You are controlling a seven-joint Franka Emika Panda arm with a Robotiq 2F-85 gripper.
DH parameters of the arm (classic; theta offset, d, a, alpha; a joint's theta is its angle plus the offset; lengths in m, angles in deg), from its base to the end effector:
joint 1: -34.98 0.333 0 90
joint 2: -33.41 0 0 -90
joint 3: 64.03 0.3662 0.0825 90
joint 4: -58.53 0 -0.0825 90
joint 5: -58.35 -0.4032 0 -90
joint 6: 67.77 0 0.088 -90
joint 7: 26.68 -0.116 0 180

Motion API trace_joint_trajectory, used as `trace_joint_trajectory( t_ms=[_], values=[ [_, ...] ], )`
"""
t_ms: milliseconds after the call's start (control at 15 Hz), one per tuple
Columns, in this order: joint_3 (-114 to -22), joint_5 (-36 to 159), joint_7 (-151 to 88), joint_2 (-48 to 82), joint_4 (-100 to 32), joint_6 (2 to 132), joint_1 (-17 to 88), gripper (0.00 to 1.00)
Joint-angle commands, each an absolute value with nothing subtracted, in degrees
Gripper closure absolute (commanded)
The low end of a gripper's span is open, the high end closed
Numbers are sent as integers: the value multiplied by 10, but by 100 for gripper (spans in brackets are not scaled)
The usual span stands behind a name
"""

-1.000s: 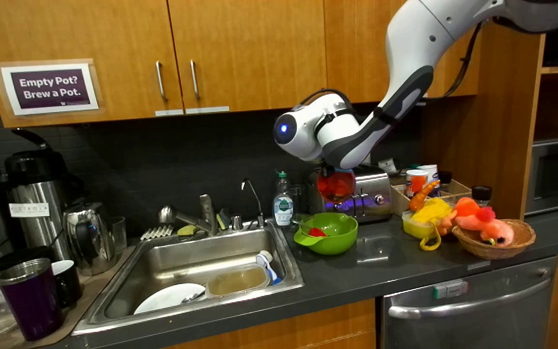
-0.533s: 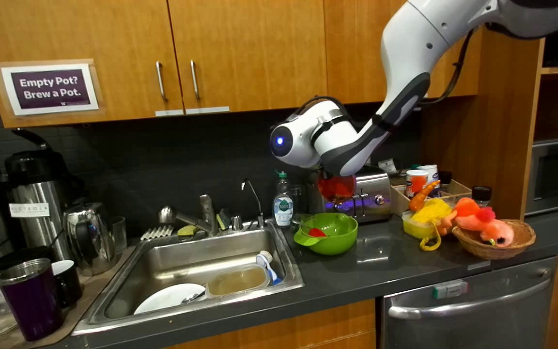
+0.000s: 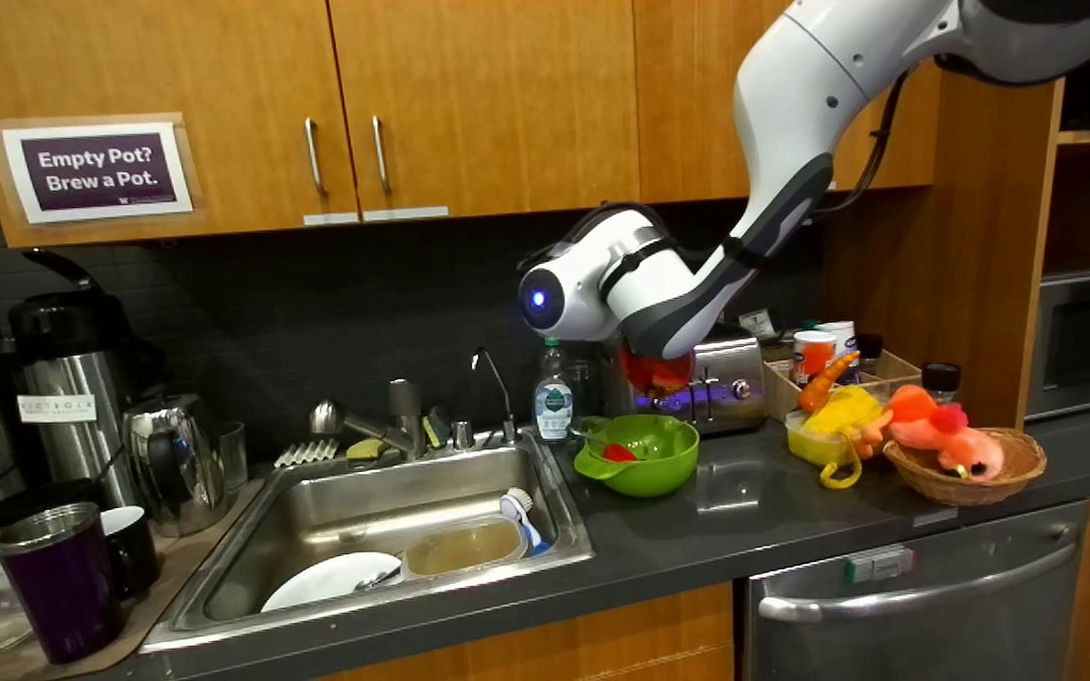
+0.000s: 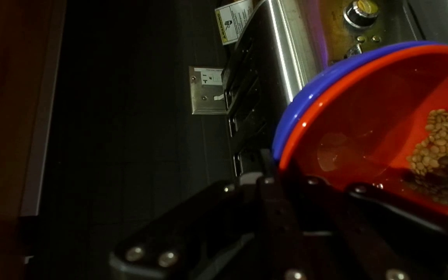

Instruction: Pour the contents from the right bowls into the green bowl

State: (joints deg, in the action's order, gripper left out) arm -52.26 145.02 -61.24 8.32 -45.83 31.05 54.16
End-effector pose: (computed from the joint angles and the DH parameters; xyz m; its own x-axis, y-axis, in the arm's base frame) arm 0.6333 0.2438 0.3626 0.8125 0.5801 -0.0578 0.1773 -0.1514 0.9724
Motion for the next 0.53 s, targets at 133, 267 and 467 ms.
trace_joint_trajectory(
  t_ms=[133,267,467],
  values=[
    [-516,1478,-616,74,-454,276,553,98],
    [-515,1481,-615,73,-454,269,553,98],
    [-515,1486,-615,74,-456,262,552,98]
  ],
)
